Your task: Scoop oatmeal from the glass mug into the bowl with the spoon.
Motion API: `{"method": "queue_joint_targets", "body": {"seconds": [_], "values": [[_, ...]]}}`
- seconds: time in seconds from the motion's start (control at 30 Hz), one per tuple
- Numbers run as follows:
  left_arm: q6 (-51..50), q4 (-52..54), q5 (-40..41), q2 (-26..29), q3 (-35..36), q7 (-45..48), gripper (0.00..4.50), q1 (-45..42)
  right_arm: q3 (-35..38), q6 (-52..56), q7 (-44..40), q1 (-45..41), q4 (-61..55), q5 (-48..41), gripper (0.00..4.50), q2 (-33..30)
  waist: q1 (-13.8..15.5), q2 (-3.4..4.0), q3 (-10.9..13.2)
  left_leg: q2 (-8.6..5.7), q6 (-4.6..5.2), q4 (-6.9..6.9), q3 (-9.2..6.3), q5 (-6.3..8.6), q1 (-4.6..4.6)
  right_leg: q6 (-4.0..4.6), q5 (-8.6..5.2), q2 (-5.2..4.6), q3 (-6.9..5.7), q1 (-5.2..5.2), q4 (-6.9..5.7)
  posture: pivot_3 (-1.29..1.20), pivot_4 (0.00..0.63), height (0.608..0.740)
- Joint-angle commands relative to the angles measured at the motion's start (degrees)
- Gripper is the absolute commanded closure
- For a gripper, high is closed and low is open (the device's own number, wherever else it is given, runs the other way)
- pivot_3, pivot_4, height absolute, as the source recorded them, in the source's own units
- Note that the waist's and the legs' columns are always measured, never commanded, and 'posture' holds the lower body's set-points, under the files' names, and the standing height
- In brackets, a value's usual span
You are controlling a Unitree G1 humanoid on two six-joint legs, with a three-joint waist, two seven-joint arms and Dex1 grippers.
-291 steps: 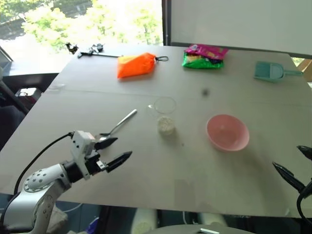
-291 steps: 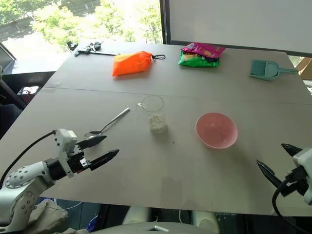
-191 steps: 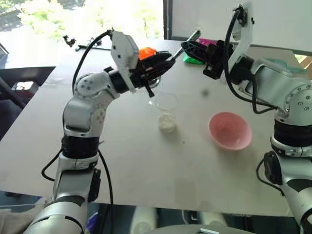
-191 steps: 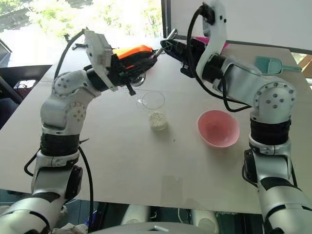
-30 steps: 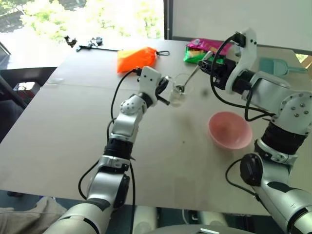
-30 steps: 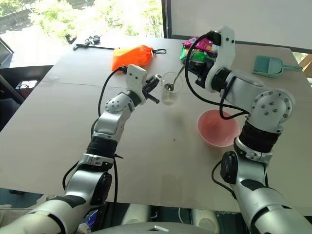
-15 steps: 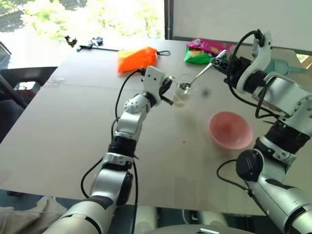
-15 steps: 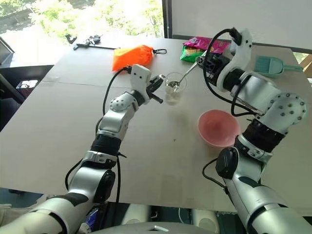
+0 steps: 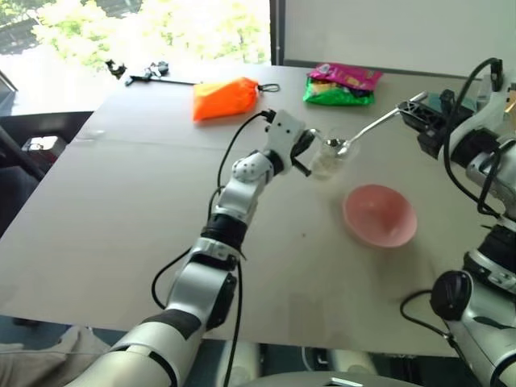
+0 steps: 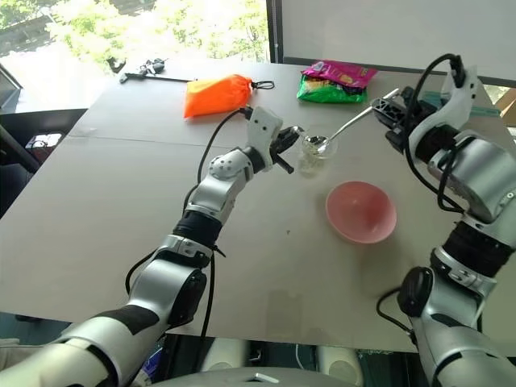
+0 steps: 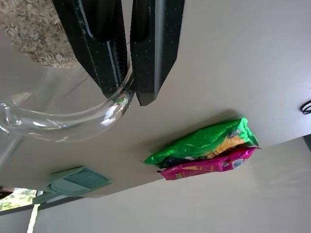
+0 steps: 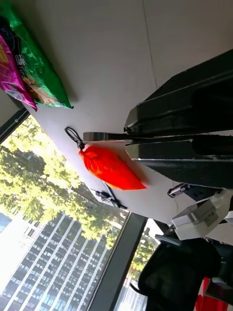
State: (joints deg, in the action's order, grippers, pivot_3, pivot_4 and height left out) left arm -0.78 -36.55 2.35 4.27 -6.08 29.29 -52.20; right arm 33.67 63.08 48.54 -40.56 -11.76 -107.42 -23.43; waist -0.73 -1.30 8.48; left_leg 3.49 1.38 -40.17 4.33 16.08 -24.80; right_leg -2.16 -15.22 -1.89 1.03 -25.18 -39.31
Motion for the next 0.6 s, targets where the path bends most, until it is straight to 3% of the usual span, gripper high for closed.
{"method": "queue_joint_targets", "body": {"seconds": [0.03,0.6], "values": [[2.9,-0.17,0.01,-1.3,-0.65,1.42,4.49,-3.15,-1.66,-7.3,1.48,3.05,-5.85,-5.58,4.5,-3.13,0.01,0.0,0.0,0.0,0.0,0.0,0.0,0.0,-0.02,0.0,0.0,0.0,0.0,0.0,0.02,0.0,0.15,0.74],[5.6,-4.1,-2.59,-1.69,-1.89,3.03,4.49,-4.06,-2.78,-18.73,-3.53,13.29,-14.85,-5.58,4.5,-9.98,0.24,0.0,0.0,0.01,0.01,0.01,-0.05,0.0,-0.01,-0.02,-0.01,0.05,0.03,0.06,0.14,0.0,0.15,0.74]]}}
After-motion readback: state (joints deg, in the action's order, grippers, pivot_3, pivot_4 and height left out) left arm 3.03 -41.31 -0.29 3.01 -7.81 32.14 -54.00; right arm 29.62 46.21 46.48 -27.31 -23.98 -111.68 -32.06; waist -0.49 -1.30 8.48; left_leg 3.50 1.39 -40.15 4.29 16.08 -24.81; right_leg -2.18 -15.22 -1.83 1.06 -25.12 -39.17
